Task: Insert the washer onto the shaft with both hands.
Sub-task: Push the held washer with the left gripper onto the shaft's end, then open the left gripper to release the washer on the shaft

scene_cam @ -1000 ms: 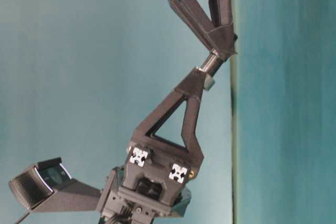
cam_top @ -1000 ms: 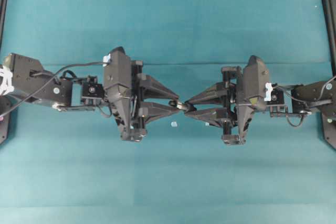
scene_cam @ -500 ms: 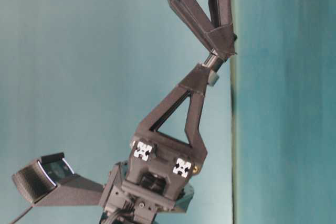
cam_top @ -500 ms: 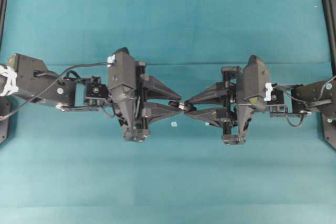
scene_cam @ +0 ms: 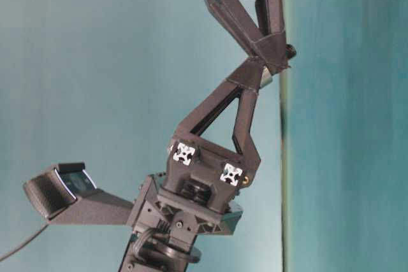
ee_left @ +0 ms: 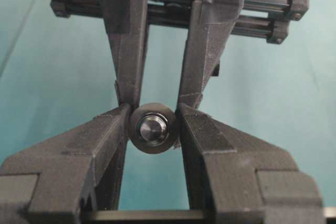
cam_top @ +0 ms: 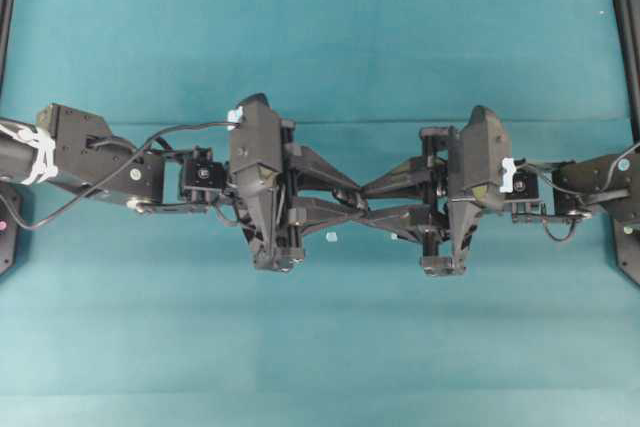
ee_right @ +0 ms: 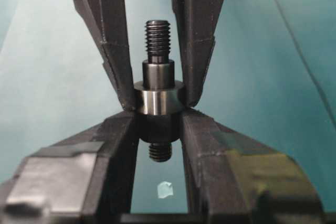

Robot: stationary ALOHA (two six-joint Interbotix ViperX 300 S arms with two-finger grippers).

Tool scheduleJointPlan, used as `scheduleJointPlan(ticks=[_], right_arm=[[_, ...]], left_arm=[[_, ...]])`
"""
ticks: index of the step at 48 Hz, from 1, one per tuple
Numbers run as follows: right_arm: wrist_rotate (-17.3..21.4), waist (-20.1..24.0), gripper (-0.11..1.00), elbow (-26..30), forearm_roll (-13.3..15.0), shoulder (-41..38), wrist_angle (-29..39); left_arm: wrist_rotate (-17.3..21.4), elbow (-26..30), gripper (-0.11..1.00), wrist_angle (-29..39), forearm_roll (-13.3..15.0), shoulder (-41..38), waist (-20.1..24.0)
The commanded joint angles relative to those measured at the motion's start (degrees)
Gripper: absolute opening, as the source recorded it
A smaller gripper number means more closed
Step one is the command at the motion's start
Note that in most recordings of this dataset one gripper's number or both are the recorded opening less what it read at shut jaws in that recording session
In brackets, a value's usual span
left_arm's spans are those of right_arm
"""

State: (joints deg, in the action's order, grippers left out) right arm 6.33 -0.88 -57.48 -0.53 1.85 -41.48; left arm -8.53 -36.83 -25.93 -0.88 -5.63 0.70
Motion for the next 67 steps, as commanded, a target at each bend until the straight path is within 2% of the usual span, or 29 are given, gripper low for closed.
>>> scheduleJointPlan(ticks=[1, 43, 45, 50, 54, 67], right_arm=[[0.2, -0.1, 0.01, 1.4, -0.1, 0.4, -0.8], [0.2, 0.0, 0.01, 1.3, -0.2, 0.4, -0.4], [0.2, -0.1, 0.01, 1.3, -0.1, 0.4, -0.4], [0.2, 0.0, 0.01, 1.2, -0.1, 0.5, -0.4], [0.2, 0.0, 0.01, 1.2, -0.1, 0.5, -0.4], [0.2, 0.4, 0.01, 1.1, -0.1, 0.6, 2.0]], left_arm=[[-0.2, 0.9, 0.36, 0.2, -0.2, 0.4, -0.2], [-0.7, 0.5, 0.36, 1.8, -0.2, 1.6, 0.1], [-0.7, 0.6, 0.39, 1.8, -0.2, 1.8, 0.1], [-0.6, 0.5, 0.66, 1.8, -0.2, 2.1, 0.1], [-0.4, 0.5, 0.81, 1.8, -0.2, 2.3, 0.1], [-0.4, 0.5, 0.76, 1.8, -0.2, 2.5, 0.1]])
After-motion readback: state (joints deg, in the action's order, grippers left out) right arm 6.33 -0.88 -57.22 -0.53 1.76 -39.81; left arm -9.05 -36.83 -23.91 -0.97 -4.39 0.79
